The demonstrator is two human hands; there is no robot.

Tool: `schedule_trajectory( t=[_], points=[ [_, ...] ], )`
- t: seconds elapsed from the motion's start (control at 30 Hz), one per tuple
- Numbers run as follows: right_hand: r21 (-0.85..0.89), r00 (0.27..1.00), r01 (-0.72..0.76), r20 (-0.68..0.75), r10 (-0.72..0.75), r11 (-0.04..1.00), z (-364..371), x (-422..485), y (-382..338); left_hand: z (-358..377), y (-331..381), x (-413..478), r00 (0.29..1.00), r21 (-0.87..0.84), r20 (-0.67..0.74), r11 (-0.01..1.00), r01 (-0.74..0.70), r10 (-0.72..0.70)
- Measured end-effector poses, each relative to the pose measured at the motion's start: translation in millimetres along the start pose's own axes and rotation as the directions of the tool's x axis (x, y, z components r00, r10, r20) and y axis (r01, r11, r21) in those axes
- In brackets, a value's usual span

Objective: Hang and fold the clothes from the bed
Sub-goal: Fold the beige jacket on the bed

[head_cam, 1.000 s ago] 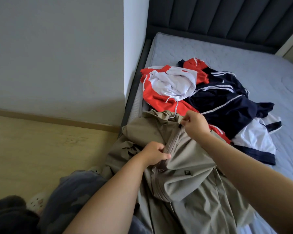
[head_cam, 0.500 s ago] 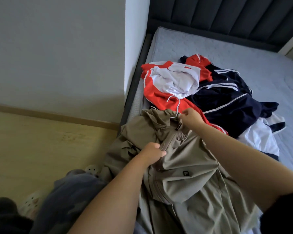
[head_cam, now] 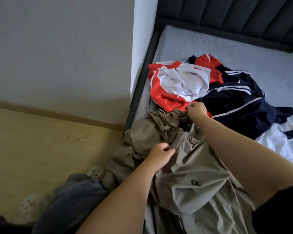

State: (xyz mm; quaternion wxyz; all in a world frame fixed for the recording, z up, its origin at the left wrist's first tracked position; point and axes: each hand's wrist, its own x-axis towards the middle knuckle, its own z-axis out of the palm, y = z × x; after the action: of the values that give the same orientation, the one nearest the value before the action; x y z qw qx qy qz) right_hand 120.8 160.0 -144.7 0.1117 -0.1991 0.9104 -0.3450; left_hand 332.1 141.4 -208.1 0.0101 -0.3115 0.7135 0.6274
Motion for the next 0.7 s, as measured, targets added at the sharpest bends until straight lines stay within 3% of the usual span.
schedule_trajectory(
  t=[0.23, 0.4, 0.57, 0.7],
  points=[
    [0.115, 0.959, 0.223, -0.203, -0.197, 0.968, -39, -53, -71, 0, 34, -22, 0.998, 0.017, -0.039, 0.999, -0.042, 0.042],
    [0.372, 0.905, 0.403, -0.298, -0.304, 0.836, -79, -100, -175, -47, 88, -56, 0.957, 0.131, -0.241, 0.982, -0.133, 0.162],
    [0.447, 0.788, 0.609, -0.434, -0.436, 0.655, -127, -159, -285, -116, 174, -98, 0.814, 0.199, -0.474, 0.941, -0.273, 0.336],
    [0.448, 0.665, 0.747, -0.511, -0.545, 0.491, -160, -199, -365, -177, 238, -148, 0.642, 0.265, -0.637, 0.903, -0.338, 0.427]
  ],
)
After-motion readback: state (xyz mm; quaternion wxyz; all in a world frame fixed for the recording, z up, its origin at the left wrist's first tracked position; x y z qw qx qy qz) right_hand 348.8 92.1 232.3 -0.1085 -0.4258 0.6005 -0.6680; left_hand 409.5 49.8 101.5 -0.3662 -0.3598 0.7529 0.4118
